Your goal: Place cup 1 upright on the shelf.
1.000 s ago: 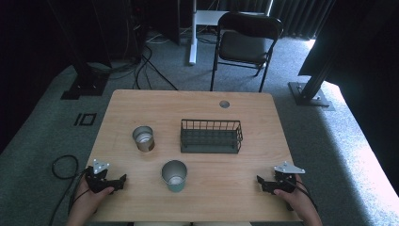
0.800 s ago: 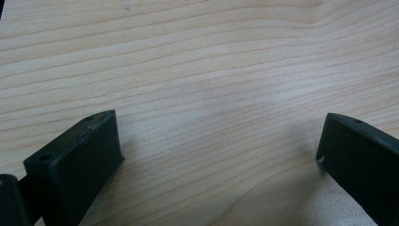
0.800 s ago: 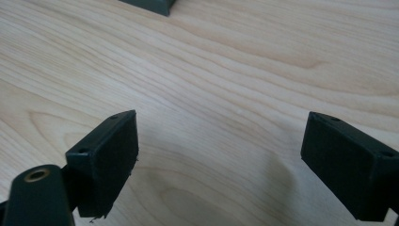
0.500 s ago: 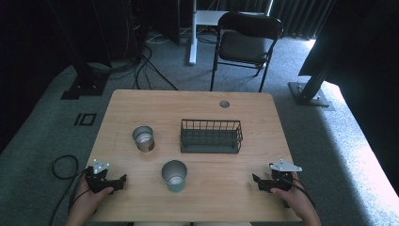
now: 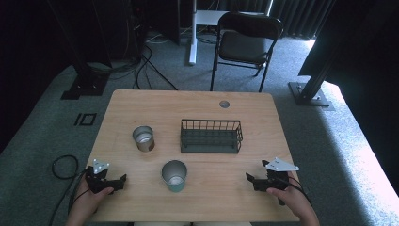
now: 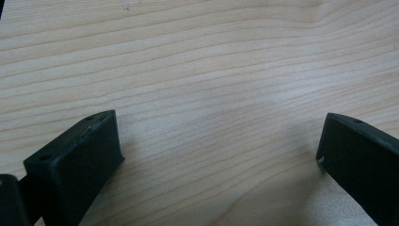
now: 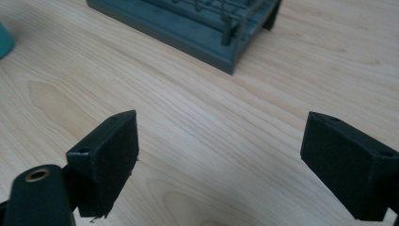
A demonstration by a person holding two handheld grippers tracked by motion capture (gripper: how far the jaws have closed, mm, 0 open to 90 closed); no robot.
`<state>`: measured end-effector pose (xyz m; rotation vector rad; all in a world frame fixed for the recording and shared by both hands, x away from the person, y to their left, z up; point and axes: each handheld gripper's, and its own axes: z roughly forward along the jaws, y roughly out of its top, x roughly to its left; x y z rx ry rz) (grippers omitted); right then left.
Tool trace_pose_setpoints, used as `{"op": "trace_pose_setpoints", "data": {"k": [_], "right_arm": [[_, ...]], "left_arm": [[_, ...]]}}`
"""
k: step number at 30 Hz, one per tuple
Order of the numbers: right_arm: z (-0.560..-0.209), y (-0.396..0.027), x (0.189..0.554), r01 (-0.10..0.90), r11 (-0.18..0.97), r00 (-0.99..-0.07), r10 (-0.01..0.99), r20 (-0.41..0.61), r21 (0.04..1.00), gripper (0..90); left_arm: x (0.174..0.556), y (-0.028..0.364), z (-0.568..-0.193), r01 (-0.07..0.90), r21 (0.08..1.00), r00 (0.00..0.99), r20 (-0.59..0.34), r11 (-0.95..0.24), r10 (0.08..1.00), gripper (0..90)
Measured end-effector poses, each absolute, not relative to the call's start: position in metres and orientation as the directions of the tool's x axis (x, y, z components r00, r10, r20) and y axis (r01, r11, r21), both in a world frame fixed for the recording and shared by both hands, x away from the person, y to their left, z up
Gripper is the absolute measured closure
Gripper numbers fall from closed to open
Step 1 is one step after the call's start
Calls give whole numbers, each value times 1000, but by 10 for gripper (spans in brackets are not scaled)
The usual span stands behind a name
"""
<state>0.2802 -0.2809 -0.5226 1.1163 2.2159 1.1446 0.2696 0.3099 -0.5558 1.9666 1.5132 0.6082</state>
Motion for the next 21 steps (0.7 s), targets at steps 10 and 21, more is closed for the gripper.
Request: {"op": "trace_pose_setpoints", "data": {"k": [10, 21], "right_arm": [[-515, -265, 278, 423, 363, -660, 751, 8, 830, 116], [-509, -248, 276, 372, 388, -723, 690, 1, 843, 116]], "left_arm": [[270, 310, -556, 704, 685, 253, 8, -190, 967, 8], [270, 310, -556, 704, 685, 253, 8, -190, 967, 8]]}}
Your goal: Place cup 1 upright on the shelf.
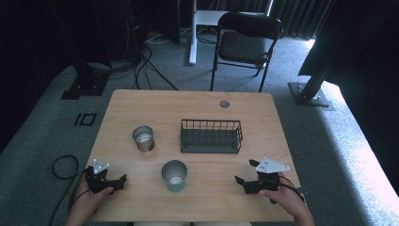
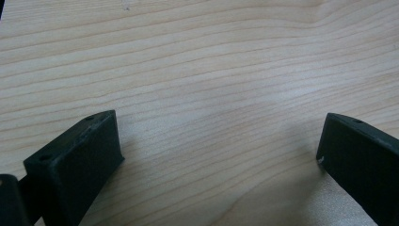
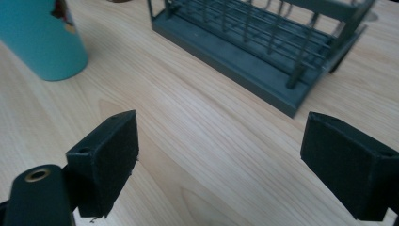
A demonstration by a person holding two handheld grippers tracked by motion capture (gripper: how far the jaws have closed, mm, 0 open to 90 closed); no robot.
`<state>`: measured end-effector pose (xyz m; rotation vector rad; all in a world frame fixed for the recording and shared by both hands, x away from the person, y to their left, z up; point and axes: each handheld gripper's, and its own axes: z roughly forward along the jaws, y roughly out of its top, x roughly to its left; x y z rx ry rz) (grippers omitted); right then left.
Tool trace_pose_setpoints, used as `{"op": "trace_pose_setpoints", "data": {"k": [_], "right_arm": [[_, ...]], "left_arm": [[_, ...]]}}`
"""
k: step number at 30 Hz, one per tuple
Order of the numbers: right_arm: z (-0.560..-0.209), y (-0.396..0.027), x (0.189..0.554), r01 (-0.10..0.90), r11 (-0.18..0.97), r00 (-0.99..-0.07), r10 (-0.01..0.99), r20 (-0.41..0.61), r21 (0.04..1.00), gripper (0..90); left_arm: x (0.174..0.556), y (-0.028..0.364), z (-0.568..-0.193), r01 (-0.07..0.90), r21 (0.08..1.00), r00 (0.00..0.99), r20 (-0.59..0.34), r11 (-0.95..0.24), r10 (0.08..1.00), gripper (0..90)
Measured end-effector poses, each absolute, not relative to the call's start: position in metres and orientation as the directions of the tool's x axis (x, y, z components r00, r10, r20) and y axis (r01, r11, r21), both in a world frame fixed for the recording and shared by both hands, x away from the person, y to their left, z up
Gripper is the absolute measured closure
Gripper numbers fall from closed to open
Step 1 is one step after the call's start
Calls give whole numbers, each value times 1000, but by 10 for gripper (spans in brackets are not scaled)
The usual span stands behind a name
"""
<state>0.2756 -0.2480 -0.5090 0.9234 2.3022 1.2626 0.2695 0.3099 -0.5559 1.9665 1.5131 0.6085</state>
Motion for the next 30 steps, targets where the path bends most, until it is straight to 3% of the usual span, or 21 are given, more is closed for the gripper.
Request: {"op": "trace_pose_setpoints", "data": {"k": [30], "right_arm": [[-508, -188, 275, 269, 427, -861, 509, 17, 863, 116]], "left_arm": [[270, 310, -556, 704, 685, 253, 8, -190, 967, 8]]}}
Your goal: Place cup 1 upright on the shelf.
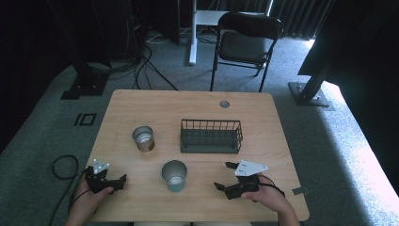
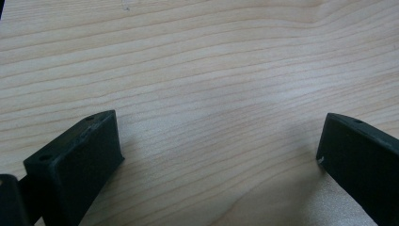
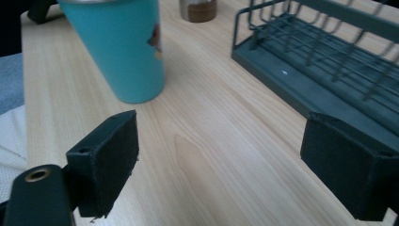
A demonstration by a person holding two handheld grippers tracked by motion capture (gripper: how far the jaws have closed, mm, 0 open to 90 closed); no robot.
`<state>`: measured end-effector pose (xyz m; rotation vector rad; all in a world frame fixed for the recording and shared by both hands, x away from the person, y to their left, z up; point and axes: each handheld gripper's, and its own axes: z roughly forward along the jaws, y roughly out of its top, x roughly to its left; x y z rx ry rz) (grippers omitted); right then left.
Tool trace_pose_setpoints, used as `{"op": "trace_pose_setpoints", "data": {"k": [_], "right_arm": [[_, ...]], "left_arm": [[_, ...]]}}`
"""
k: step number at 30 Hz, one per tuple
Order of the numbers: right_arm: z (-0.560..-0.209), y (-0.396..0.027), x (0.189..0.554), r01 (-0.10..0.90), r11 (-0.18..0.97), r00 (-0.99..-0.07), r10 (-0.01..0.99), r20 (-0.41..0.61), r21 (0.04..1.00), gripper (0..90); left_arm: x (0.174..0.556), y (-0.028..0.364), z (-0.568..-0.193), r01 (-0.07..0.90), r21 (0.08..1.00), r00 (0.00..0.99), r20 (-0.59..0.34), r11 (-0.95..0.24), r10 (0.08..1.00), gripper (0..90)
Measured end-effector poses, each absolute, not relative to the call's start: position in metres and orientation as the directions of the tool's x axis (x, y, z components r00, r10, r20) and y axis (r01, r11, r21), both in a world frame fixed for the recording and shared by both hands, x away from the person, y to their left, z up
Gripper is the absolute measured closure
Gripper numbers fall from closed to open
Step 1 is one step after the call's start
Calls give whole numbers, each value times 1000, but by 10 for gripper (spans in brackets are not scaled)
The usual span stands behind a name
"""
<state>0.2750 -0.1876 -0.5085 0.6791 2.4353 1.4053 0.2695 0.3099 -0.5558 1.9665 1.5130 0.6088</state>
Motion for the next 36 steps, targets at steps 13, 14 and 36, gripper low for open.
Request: {"op": "trace_pose_setpoints", "data": {"k": [13, 14, 36], "right_arm": [[-513, -154, 277, 224, 447, -905, 426, 14, 866, 116], [-514, -152, 277, 226, 447, -906, 423, 19, 866, 116], [-517, -106, 280, 163, 437, -941, 338, 7, 885, 116]], "left_arm": [[270, 310, -556, 703, 685, 253, 8, -190, 967, 8], [270, 310, -556, 703, 685, 254, 9, -191, 967, 8], [270, 310, -556, 703, 685, 253, 9, -190, 967, 8]]}}
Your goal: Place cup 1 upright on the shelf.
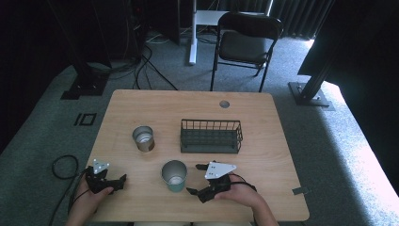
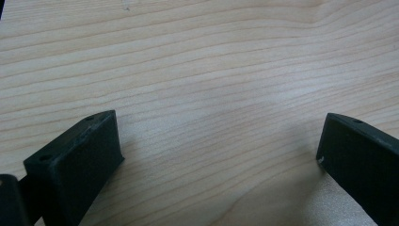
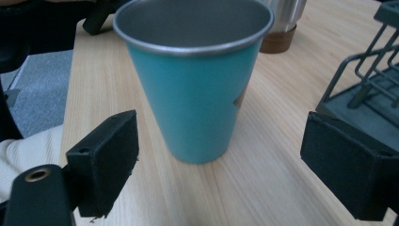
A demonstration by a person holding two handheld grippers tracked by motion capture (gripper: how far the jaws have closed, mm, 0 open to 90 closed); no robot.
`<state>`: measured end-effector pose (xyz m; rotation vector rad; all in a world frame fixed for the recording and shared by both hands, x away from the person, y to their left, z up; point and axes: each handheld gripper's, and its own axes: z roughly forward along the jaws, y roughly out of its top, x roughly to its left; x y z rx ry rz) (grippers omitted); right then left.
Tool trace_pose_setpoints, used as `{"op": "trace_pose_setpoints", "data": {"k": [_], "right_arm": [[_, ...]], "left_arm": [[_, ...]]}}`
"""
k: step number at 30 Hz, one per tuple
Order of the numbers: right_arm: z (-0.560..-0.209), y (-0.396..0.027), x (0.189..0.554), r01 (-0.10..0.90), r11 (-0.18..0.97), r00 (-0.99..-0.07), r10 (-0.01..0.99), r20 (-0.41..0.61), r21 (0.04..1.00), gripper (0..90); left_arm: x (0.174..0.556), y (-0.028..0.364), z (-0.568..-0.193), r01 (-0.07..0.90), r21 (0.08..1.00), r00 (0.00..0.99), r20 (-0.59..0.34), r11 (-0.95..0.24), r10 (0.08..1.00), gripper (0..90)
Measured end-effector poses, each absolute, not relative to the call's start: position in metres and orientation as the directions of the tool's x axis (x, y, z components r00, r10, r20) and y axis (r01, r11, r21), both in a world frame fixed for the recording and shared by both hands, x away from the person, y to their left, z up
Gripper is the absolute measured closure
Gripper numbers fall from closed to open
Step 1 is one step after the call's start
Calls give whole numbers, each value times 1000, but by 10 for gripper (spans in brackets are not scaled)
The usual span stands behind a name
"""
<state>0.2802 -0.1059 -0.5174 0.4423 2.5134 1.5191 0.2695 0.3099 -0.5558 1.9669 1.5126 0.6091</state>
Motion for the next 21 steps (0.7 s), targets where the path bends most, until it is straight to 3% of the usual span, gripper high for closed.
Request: {"op": "trace_pose_setpoints", "data": {"k": [21], "right_arm": [[-521, -78, 283, 134, 415, -959, 284, 12, 900, 115]], "left_arm": [[269, 310, -556, 704, 684, 254, 9, -191, 967, 8]]}}
